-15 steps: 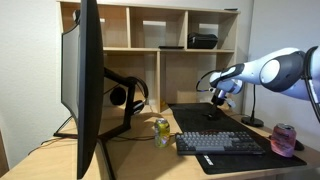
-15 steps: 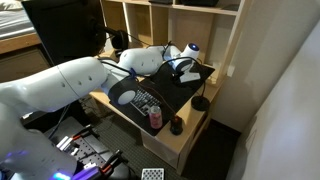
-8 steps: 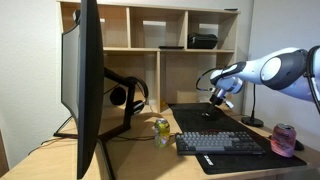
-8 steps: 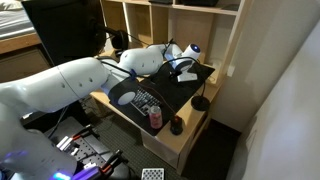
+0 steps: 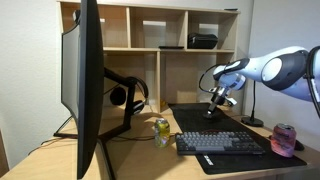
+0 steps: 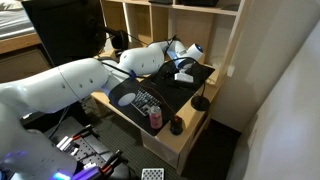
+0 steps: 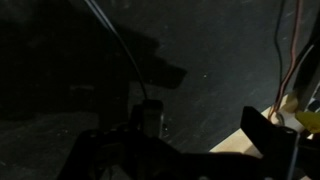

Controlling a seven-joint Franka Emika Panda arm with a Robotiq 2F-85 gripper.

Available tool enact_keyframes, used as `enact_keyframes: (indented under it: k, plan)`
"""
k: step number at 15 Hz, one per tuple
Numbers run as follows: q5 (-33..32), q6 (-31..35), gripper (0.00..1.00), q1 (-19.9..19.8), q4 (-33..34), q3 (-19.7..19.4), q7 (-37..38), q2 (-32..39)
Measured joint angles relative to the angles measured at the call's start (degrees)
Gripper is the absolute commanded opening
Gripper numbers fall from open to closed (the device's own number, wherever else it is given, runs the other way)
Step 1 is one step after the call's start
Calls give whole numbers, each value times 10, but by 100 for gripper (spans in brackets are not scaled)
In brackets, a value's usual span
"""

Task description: Turn on the desk lamp

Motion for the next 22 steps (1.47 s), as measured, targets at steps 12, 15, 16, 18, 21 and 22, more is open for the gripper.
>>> enact_keyframes:
  k: [12,15,16,18,21,22]
  plan:
    - [1,-35,100,-6,4,-1,24,-4]
    - [1,-32,100,-4,4,-1,23,-3]
    - [0,-28,100,-2,5,-1,23,-3]
    - [0,-17,100,5,5,-1,18,-3]
    - [0,-8,100,12,6,-1,17,-3]
    - [0,-8,100,12,6,-1,17,-3]
